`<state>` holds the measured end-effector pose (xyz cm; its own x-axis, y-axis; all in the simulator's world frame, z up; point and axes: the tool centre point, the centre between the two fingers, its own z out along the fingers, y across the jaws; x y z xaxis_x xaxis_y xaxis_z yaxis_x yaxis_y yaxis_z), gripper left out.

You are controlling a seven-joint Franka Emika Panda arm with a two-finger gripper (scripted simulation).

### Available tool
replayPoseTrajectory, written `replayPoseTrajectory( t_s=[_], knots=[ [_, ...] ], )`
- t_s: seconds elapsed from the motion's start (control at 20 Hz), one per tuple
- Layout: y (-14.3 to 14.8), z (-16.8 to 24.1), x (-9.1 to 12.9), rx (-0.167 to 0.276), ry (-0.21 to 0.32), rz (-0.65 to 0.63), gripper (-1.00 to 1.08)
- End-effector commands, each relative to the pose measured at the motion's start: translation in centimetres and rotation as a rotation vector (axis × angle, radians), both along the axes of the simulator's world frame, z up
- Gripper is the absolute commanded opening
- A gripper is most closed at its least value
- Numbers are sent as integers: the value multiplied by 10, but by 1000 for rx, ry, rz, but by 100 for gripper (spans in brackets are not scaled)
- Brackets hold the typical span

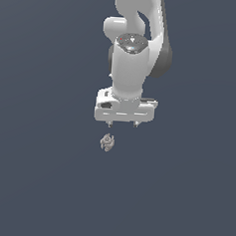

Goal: Pick up the object and move it to a goal position.

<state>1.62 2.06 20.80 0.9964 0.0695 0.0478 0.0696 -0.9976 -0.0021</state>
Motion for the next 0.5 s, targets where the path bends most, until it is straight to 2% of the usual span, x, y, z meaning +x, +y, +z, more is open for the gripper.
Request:
replayPoseTrajectory(
  t_s=[0.0,0.45],
  knots=[
    [-1,-1,0,0,1,-2,100],
    [-11,-21,0,8,11,-112,100]
  ],
)
